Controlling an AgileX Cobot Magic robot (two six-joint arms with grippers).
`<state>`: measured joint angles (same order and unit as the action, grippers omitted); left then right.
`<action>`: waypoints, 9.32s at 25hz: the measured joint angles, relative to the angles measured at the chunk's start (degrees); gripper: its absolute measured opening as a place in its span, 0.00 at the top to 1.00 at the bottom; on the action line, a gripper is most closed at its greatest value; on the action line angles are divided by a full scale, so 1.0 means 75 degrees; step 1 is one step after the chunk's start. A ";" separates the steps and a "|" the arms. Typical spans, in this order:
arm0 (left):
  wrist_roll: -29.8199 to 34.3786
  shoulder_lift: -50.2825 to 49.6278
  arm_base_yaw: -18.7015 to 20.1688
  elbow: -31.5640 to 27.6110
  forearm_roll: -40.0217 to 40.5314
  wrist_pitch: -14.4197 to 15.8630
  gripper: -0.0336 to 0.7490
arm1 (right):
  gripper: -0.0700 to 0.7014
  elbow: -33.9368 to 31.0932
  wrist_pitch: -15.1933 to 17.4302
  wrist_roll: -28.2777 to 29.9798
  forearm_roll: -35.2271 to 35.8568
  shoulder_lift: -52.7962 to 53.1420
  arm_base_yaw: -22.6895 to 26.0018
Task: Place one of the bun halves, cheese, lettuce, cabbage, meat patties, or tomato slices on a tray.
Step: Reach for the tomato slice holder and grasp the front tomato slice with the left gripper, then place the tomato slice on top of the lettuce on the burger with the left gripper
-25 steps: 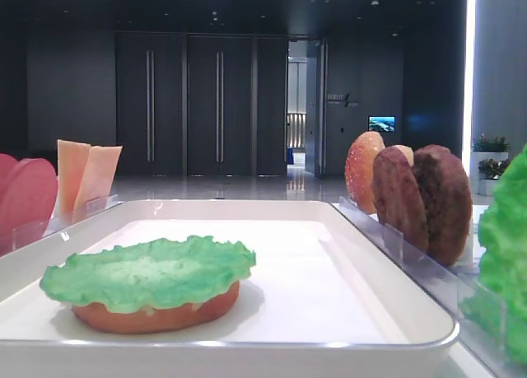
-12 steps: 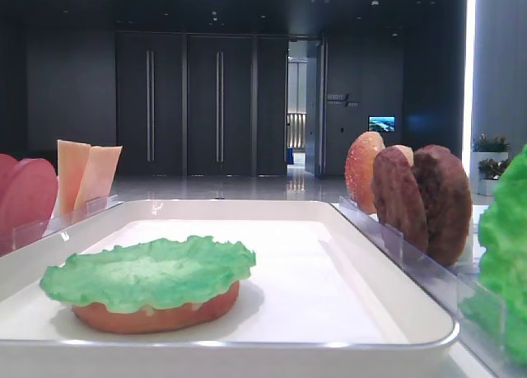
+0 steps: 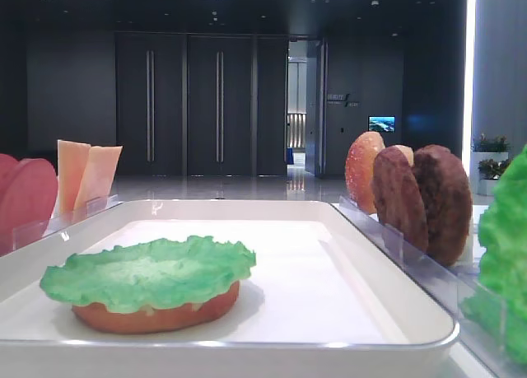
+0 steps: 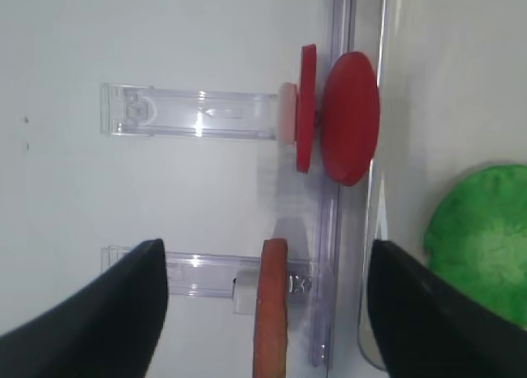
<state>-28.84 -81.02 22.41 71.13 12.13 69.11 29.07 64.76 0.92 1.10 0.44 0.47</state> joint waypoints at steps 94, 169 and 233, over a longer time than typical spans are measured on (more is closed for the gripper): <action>-0.0507 -0.3180 0.0743 0.0031 0.0425 -0.1707 0.80 | 0.44 0.0000 0.0000 0.0000 0.0000 0.0006 0.0000; 0.4724 -0.1269 0.0751 -0.2568 -0.7044 -0.3752 0.88 | 0.44 0.0000 0.0000 0.0000 0.0000 0.0006 0.0000; 0.3845 -0.1757 0.0751 -0.2574 -0.6105 -0.3615 0.18 | 0.44 0.0000 0.0007 0.0000 0.0000 0.0006 0.0000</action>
<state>0.00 -94.20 28.04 51.83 -33.66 42.00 29.07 64.82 0.92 1.10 0.49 0.47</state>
